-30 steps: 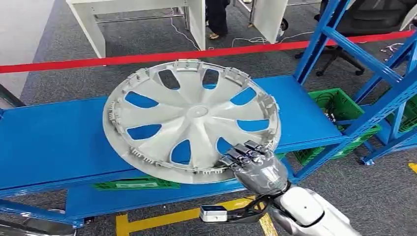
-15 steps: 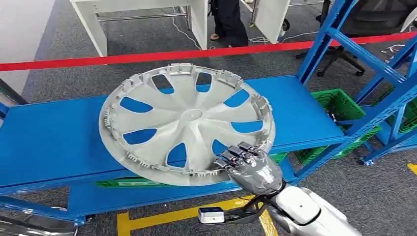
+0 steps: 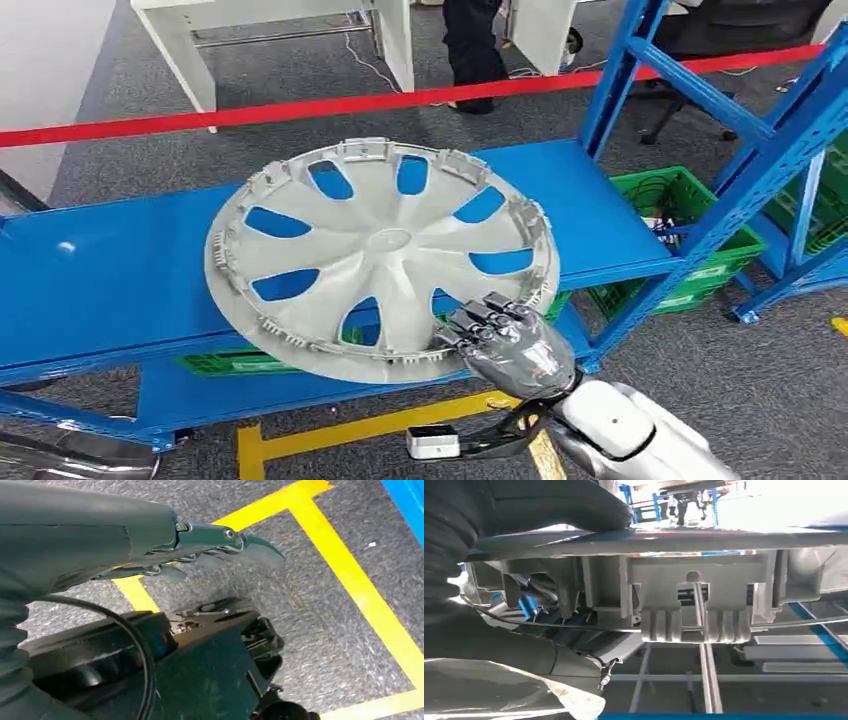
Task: Take the parts from the cabinet and place them on the table.
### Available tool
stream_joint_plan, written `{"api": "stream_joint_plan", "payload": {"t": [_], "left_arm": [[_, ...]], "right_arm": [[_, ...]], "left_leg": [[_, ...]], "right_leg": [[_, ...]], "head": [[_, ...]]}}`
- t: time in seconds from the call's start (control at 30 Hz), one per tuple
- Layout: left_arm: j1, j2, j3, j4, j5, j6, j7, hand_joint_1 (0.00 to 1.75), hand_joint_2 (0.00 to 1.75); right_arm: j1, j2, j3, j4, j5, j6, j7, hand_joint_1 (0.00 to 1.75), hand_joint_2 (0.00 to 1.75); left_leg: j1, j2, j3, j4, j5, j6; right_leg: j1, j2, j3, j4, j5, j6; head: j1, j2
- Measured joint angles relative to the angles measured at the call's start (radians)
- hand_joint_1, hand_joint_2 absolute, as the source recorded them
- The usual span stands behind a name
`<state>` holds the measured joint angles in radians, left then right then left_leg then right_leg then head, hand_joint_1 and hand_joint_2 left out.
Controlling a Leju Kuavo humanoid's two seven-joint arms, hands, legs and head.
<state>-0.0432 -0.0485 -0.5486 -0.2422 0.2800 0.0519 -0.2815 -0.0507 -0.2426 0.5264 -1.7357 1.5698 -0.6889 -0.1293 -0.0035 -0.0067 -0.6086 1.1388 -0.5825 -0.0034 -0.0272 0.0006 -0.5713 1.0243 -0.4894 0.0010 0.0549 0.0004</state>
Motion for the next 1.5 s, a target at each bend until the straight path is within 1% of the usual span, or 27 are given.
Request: {"api": "stream_joint_plan", "payload": {"t": [0.07, 0.1, 0.17, 0.23, 0.27, 0.4, 0.43, 0.5, 0.7, 0.8, 0.83, 0.87, 0.9, 0.93, 0.97, 1.0, 1.07, 1.1, 1.13, 1.17, 1.23, 1.27, 1.3, 1.33, 1.43, 1.47, 1.5], "left_arm": [[-0.002, 0.001, 0.000, 0.000, -0.001, 0.000, 0.000, 0.00, 1.75], [-0.002, 0.001, 0.000, 0.000, -0.002, 0.000, 0.001, 0.00, 1.75], [-0.002, 0.001, 0.000, 0.000, -0.002, 0.000, 0.002, 0.00, 1.75], [-0.005, 0.003, 0.000, 0.000, -0.002, 0.001, 0.003, 0.00, 1.75], [-0.008, 0.005, 0.000, 0.000, -0.003, 0.003, 0.003, 0.00, 1.75], [-0.010, 0.008, 0.000, 0.000, -0.009, 0.006, 0.011, 0.00, 1.75], [-0.010, 0.007, 0.000, 0.001, -0.010, 0.009, 0.014, 0.00, 1.75], [-0.015, 0.012, 0.001, 0.001, -0.010, 0.013, 0.017, 0.00, 1.75], [-0.015, 0.012, 0.001, 0.001, -0.010, 0.013, 0.017, 0.00, 1.75], [-0.015, 0.012, 0.001, 0.001, -0.010, 0.013, 0.017, 0.00, 1.75], [-0.015, 0.012, 0.001, 0.001, -0.011, 0.013, 0.018, 0.00, 1.75], [-0.015, 0.013, 0.001, 0.001, -0.011, 0.014, 0.019, 0.00, 1.75], [-0.016, 0.016, 0.001, 0.001, -0.010, 0.017, 0.024, 0.00, 1.75], [-0.021, 0.018, 0.002, 0.001, -0.010, 0.019, 0.035, 0.00, 1.75], [-0.020, 0.025, 0.002, 0.005, -0.010, 0.022, 0.040, 0.00, 1.75], [-0.021, 0.025, 0.003, 0.006, -0.010, 0.022, 0.041, 0.00, 1.75], [-0.023, 0.028, 0.003, 0.006, -0.010, 0.022, 0.041, 0.00, 1.75], [-0.024, 0.028, 0.003, 0.006, -0.010, 0.022, 0.041, 0.00, 1.75], [-0.025, 0.028, 0.003, 0.006, -0.010, 0.022, 0.040, 0.00, 1.75], [-0.025, 0.028, 0.003, 0.006, -0.010, 0.022, 0.041, 0.00, 1.75], [-0.027, 0.029, 0.003, 0.006, -0.010, 0.023, 0.042, 0.00, 1.75], [-0.030, 0.030, 0.003, 0.006, -0.010, 0.024, 0.047, 0.00, 1.75], [-0.034, 0.030, 0.003, 0.006, -0.010, 0.026, 0.054, 0.00, 1.75], [-0.037, 0.030, 0.003, 0.006, -0.010, 0.029, 0.055, 0.00, 1.75], [-0.034, 0.030, 0.003, 0.008, -0.012, 0.030, 0.071, 0.00, 1.75], [-0.035, 0.029, 0.003, 0.009, -0.016, 0.030, 0.073, 0.00, 1.75], [-0.035, 0.032, 0.003, 0.009, -0.018, 0.031, 0.078, 0.00, 1.75]], "right_arm": [[0.001, 0.000, 0.000, 0.000, 0.000, 0.000, -0.003, 1.75, 1.75], [0.001, 0.000, 0.000, 0.000, 0.000, 0.000, -0.006, 1.75, 1.75], [0.003, 0.000, 0.000, 0.000, 0.000, 0.000, -0.007, 1.75, 1.75], [0.003, 0.000, -0.001, -0.001, 0.000, 0.000, -0.008, 1.75, 1.75], [0.004, 0.000, -0.002, -0.001, 0.000, 0.000, -0.009, 1.75, 1.75], [0.008, 0.000, -0.003, -0.001, 0.000, 0.000, -0.016, 1.75, 1.75], [0.011, -0.002, -0.005, -0.001, 0.000, 0.000, -0.018, 1.75, 1.75], [0.017, -0.002, -0.008, -0.001, 0.000, 0.000, -0.020, 1.75, 1.75], [0.017, -0.002, -0.008, -0.001, 0.000, 0.000, -0.020, 1.75, 1.75], [0.017, -0.002, -0.008, -0.001, 0.000, 0.000, -0.020, 1.75, 1.75], [0.023, -0.003, -0.011, -0.001, 0.000, 0.000, -0.021, 1.75, 1.75], [0.029, -0.003, -0.012, -0.001, 0.000, 0.000, -0.020, 1.75, 1.75], [0.037, -0.009, -0.016, -0.001, 0.000, 0.000, -0.017, 1.75, 1.75], [0.044, -0.012, -0.019, -0.003, 0.000, 0.000, -0.014, 1.75, 1.75], [0.054, -0.019, -0.021, -0.004, 0.000, 0.000, -0.011, 1.75, 1.75], [0.055, -0.019, -0.021, -0.005, -0.001, 0.000, -0.010, 1.75, 1.75], [0.059, -0.020, -0.021, -0.006, 0.000, 0.000, -0.010, 1.75, 1.75], [0.060, -0.020, -0.021, -0.006, 0.000, 0.000, -0.010, 1.75, 1.75], [0.060, -0.021, -0.021, -0.006, 0.000, 0.000, -0.010, 1.75, 1.75], [0.062, -0.021, -0.021, -0.006, 0.000, 0.000, -0.010, 1.75, 1.75], [0.066, -0.022, -0.022, -0.006, 0.000, 0.000, -0.010, 1.75, 1.75], [0.069, -0.023, -0.023, -0.007, 0.000, 0.000, -0.010, 1.75, 1.75], [0.074, -0.024, -0.027, -0.009, 0.000, 0.000, -0.011, 1.75, 1.75], [0.077, -0.027, -0.031, -0.012, 0.000, 0.000, -0.013, 1.75, 1.75], [0.093, -0.034, -0.042, -0.017, 0.000, 0.000, -0.014, 1.75, 1.75], [0.100, -0.042, -0.048, -0.018, 0.000, 0.000, -0.016, 1.75, 1.75], [0.105, -0.045, -0.053, -0.019, 0.000, 0.000, -0.019, 1.75, 1.75]], "left_leg": [[0.005, 0.000, -0.051, 0.162, -0.082, -0.006], [0.006, 0.000, -0.053, 0.192, -0.087, -0.007], [0.007, 0.000, -0.001, 0.125, -0.030, -0.002], [0.005, 0.000, 0.107, -0.054, 0.042, 0.011], [0.002, 0.000, 0.148, -0.130, 0.025, 0.019], [-0.010, -0.003, 0.140, -0.150, 0.046, 0.032], [0.001, 0.002, 0.134, -0.164, 0.065, 0.040], [-0.002, 0.005, 0.107, -0.163, 0.088, 0.055], [-0.002, 0.005, 0.107, -0.163, 0.088, 0.055], [-0.002, 0.005, 0.102, -0.163, 0.092, 0.055], [-0.006, 0.005, 0.070, -0.160, 0.116, 0.058], [-0.008, 0.006, 0.041, -0.154, 0.133, 0.058], [-0.009, 0.005, -0.008, -0.138, 0.162, 0.050], [-0.012, 0.005, -0.027, -0.127, 0.189, 0.034], [-0.007, 0.004, -0.046, -0.110, 0.163, 0.011], [-0.004, 0.004, -0.060, -0.059, 0.097, 0.004], [0.004, 0.004, -0.090, 0.090, -0.017, -0.008], [0.006, 0.004, -0.095, 0.149, -0.037, -0.011], [0.008, 0.004, -0.090, 0.180, -0.030, -0.013], [0.011, 0.004, -0.061, 0.171, 0.010, -0.014], [0.013, 0.004, 0.042, 0.040, 0.081, -0.010], [0.014, 0.004, 0.109, -0.054, 0.076, -0.008], [0.009, 0.003, 0.163, -0.145, 0.029, -0.003], [0.007, 0.000, 0.171, -0.167, 0.023, 0.005], [0.000, 0.001, 0.141, -0.166, 0.049, 0.029], [0.006, 0.010, 0.132, -0.168, 0.063, 0.038], [0.004, 0.008, 0.116, -0.169, 0.075, 0.047]], "right_leg": [[0.003, -0.004, -0.021, 0.001, 0.015, -0.003], [0.004, -0.005, -0.029, 0.001, 0.022, -0.003], [0.006, -0.005, -0.047, 0.001, 0.037, -0.001], [0.007, -0.004, -0.061, 0.001, 0.052, 0.005], [0.007, -0.004, -0.065, 0.001, 0.060, 0.010], [0.003, -0.006, -0.069, -0.014, 0.097, 0.041], [0.000, -0.004, -0.076, -0.010, 0.089, 0.044], [0.002, -0.002, -0.111, 0.059, -0.014, 0.047], [0.002, -0.002, -0.111, 0.059, -0.014, 0.047], [0.002, -0.002, -0.117, 0.084, -0.037, 0.048], [0.003, -0.002, -0.149, 0.236, -0.124, 0.052], [0.003, -0.002, -0.144, 0.293, -0.114, 0.053], [0.006, -0.002, 0.033, 0.081, -0.019, 0.043], [0.015, -0.002, 0.102, -0.043, -0.064, 0.034], [0.009, -0.010, 0.072, -0.046, -0.029, 0.003], [0.008, -0.011, 0.051, -0.046, -0.019, -0.004], [0.008, -0.011, 0.028, -0.044, 0.009, -0.003], [0.008, -0.011, 0.012, -0.042, 0.021, -0.002], [0.008, -0.011, -0.005, -0.041, 0.032, 0.000], [0.008, -0.012, -0.027, -0.037, 0.046, 0.003], [0.007, -0.012, -0.060, -0.029, 0.066, 0.011], [0.007, -0.011, -0.070, -0.025, 0.076, 0.016], [0.011, -0.011, -0.077, -0.023, 0.085, 0.024], [0.010, -0.013, -0.078, -0.025, 0.096, 0.028], [0.005, -0.013, -0.080, -0.040, 0.131, 0.050], [0.001, -0.009, -0.091, -0.031, 0.110, 0.052], [0.003, -0.007, -0.110, -0.001, 0.053, 0.052]], "head": [[0.000, 0.000], [0.000, 0.000], [0.000, 0.000], [-0.001, 0.000], [0.000, 0.000], [0.000, 0.000], [-0.002, 0.000], [0.003, 0.000], [0.003, 0.000], [0.004, 0.000], [0.005, 0.000], [0.005, 0.000], [0.006, 0.000], [0.005, 0.000], [0.002, 0.000], [-0.003, 0.000], [-0.007, 0.000], [-0.007, 0.000], [-0.008, 0.000], [-0.008, 0.000], [-0.007, 0.000], [-0.008, 0.000], [-0.008, 0.000], [-0.005, 0.000], [-0.006, 0.000], [-0.008, -0.001], [-0.005, 0.000]]}}
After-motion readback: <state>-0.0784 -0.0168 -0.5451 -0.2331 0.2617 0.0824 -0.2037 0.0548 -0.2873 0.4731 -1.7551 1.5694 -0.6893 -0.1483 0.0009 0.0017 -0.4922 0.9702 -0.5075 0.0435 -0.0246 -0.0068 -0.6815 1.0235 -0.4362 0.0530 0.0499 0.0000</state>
